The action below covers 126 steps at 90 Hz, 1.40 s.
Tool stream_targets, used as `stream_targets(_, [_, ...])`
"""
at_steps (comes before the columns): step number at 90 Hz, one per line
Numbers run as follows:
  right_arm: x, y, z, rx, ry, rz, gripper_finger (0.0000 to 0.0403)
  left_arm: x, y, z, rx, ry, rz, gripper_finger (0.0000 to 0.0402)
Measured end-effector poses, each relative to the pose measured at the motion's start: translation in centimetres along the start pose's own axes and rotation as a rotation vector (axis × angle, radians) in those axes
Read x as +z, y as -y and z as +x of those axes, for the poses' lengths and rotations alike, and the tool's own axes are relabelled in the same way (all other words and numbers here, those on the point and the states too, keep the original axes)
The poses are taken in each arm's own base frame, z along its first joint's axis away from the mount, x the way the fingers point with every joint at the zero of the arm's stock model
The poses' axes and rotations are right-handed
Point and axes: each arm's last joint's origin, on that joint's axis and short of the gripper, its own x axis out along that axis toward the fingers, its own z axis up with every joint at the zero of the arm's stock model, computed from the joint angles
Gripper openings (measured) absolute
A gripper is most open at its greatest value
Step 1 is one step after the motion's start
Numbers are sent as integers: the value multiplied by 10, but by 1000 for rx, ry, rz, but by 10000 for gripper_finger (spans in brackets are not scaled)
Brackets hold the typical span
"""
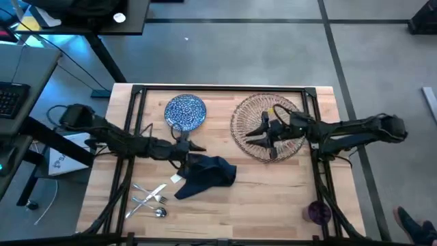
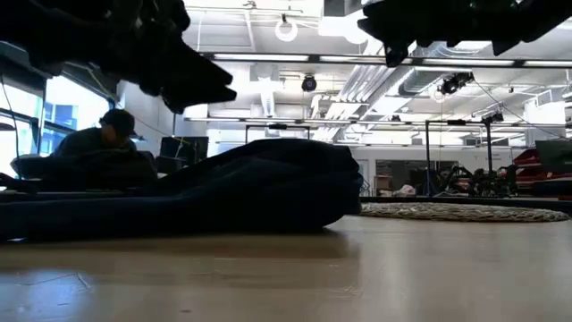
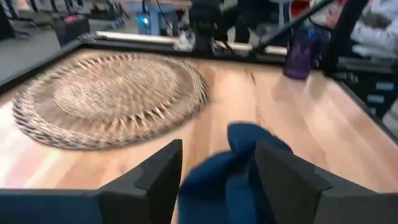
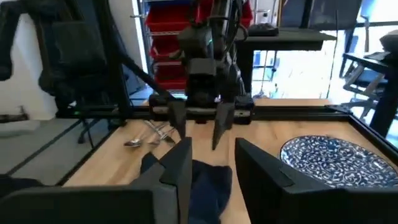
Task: Set table place
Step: Fold the blue table napkin
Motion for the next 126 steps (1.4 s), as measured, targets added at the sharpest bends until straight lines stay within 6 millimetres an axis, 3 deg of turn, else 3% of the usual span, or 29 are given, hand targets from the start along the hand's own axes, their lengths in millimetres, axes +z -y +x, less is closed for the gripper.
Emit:
stream_targets(21, [-3,-23,4,-62,-24,-61,89,-17,19,16,-25,-134,36,185])
stream_targets(52, [-18,-41,19,-38,-63,-43,89,-49,26,42,51,-261,26,184])
stream_targets(78, [-39,-47,37,-17,-108,-28,89,-53,32,59,69,-277,30,174])
stream_targets(89, [-44,-51,41,-11,-125,-28,89,-51,33,61,81,-308,44,128])
stream_targets(104, [-50,-64,43,-32,-136,-47,89,-41,36,68,107,-316,55,19])
stream_targets(117, [-52,-74,42,-35,-140,-32,89,-20,39,74,106,-300,67,10])
stream_targets(126, [-52,-82,40,-52,-139,-66,89,11,38,70,112,-297,97,2])
